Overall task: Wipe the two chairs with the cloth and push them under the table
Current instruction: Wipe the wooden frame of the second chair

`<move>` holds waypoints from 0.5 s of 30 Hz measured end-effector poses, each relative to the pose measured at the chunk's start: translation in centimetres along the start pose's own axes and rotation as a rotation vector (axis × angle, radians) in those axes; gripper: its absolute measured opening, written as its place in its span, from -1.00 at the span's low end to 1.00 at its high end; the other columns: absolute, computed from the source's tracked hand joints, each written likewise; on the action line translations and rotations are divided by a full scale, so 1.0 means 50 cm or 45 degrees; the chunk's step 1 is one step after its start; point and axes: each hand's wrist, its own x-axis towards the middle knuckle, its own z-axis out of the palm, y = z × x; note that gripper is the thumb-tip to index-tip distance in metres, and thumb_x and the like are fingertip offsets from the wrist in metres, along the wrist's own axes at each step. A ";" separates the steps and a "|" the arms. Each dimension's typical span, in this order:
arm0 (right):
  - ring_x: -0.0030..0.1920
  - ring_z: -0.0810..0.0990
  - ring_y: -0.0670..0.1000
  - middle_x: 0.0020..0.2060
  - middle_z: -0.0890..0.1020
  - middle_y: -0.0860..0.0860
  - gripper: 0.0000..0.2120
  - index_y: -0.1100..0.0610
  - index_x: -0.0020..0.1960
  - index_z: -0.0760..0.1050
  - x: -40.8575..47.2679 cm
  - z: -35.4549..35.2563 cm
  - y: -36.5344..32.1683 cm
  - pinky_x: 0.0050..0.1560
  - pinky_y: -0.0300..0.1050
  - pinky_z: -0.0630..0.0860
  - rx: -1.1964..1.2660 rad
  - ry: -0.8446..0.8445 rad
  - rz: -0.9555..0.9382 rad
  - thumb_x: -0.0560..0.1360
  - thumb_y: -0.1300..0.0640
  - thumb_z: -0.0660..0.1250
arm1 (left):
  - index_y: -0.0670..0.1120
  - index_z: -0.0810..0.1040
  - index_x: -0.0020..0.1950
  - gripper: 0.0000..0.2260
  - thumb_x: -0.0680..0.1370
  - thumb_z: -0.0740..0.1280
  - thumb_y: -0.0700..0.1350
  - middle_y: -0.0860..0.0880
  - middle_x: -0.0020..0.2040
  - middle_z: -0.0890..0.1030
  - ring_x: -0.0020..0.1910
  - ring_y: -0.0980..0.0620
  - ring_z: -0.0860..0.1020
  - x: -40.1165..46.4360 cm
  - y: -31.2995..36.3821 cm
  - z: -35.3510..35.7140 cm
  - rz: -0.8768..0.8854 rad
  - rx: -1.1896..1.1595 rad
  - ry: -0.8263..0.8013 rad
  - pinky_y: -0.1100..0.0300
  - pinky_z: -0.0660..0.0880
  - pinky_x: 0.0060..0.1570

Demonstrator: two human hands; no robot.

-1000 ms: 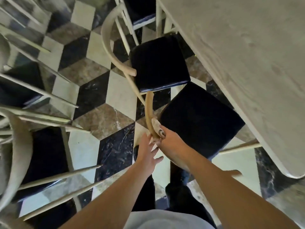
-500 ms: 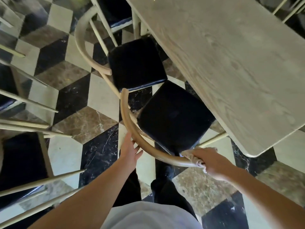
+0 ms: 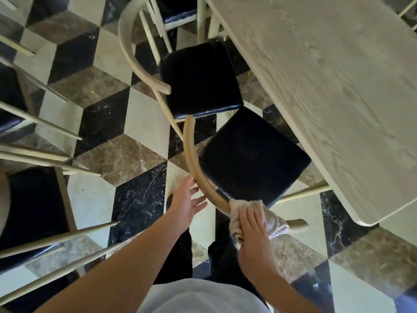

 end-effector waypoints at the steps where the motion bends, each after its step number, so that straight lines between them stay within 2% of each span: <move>1: 0.56 -0.38 -0.04 0.60 -0.19 -0.05 -0.10 0.04 0.59 -0.20 0.012 0.014 -0.032 0.54 -0.03 -0.32 0.000 0.015 -0.016 0.42 0.45 0.17 | -0.08 0.48 0.36 -0.56 0.62 0.23 0.18 -0.12 0.26 0.54 0.14 -0.19 0.60 0.000 0.006 -0.001 0.004 0.000 -0.004 -0.06 0.59 0.04; 2: 0.57 -0.34 0.00 0.61 -0.13 0.00 -0.07 0.07 0.59 -0.18 0.028 0.026 -0.063 0.55 0.00 -0.31 -0.022 0.032 -0.050 0.38 0.45 0.22 | -0.07 0.50 0.34 -0.57 0.63 0.21 0.19 -0.11 0.25 0.54 0.15 -0.17 0.59 0.001 0.015 -0.004 0.008 -0.008 -0.003 -0.06 0.58 0.05; 4: 0.60 -0.05 0.17 0.59 0.13 0.13 -0.07 0.16 0.59 0.06 0.069 0.053 -0.118 0.57 0.19 -0.08 -0.112 0.102 -0.221 0.30 0.42 0.37 | -0.02 0.56 0.29 -0.61 0.65 0.16 0.18 -0.10 0.27 0.53 0.19 -0.11 0.57 0.009 0.041 -0.021 0.012 -0.047 -0.008 -0.05 0.55 0.06; 5: 0.58 0.08 0.22 0.56 0.24 0.16 -0.11 0.19 0.57 0.19 0.090 0.059 -0.133 0.56 0.25 0.02 -0.176 0.139 -0.337 0.29 0.39 0.41 | 0.00 0.58 0.26 -0.63 0.65 0.14 0.18 -0.09 0.29 0.53 0.20 -0.10 0.56 0.009 0.054 -0.023 0.020 -0.063 -0.015 -0.04 0.54 0.07; 6: 0.57 0.11 0.23 0.56 0.26 0.16 -0.19 0.19 0.56 0.25 0.117 0.065 -0.152 0.55 0.27 0.05 -0.275 0.129 -0.446 0.34 0.33 0.39 | 0.02 0.59 0.23 -0.64 0.66 0.13 0.17 -0.08 0.30 0.52 0.22 -0.09 0.55 0.013 0.071 -0.033 0.030 -0.076 -0.021 -0.04 0.53 0.09; 9: 0.61 -0.16 0.14 0.63 0.02 0.07 -0.31 0.10 0.63 0.03 0.234 0.061 -0.203 0.59 0.19 -0.12 -0.524 -0.055 -0.608 0.50 0.18 0.07 | 0.06 0.57 0.23 -0.65 0.67 0.10 0.19 -0.06 0.36 0.50 0.30 -0.07 0.50 0.031 0.125 -0.071 0.109 -0.024 -0.009 -0.09 0.46 0.26; 10: 0.61 -0.22 0.11 0.63 -0.03 0.04 -0.31 0.09 0.63 -0.03 0.281 0.053 -0.219 0.59 0.16 -0.14 -0.553 -0.092 -0.603 0.52 0.18 0.06 | 0.05 0.56 0.28 -0.64 0.66 0.12 0.19 -0.04 0.37 0.48 0.32 -0.06 0.47 0.037 0.143 -0.083 0.131 -0.003 0.032 -0.09 0.45 0.27; 12: 0.61 -0.24 0.08 0.63 -0.06 0.02 -0.30 0.07 0.63 -0.05 0.384 0.032 -0.257 0.60 0.11 -0.10 -0.583 -0.078 -0.569 0.57 0.15 0.18 | 0.04 0.54 0.34 -0.63 0.65 0.17 0.17 -0.01 0.35 0.46 0.29 -0.03 0.45 0.050 0.177 -0.114 0.139 -0.010 0.104 -0.08 0.46 0.23; 15: 0.61 -0.26 0.12 0.64 -0.09 0.05 -0.27 0.09 0.63 -0.09 0.528 -0.008 -0.311 0.59 0.12 -0.07 -0.760 -0.131 -0.582 0.59 0.12 0.23 | 0.06 0.56 0.31 -0.65 0.65 0.17 0.19 -0.03 0.30 0.48 0.25 -0.03 0.48 0.058 0.198 -0.164 0.148 -0.034 0.047 -0.15 0.49 0.26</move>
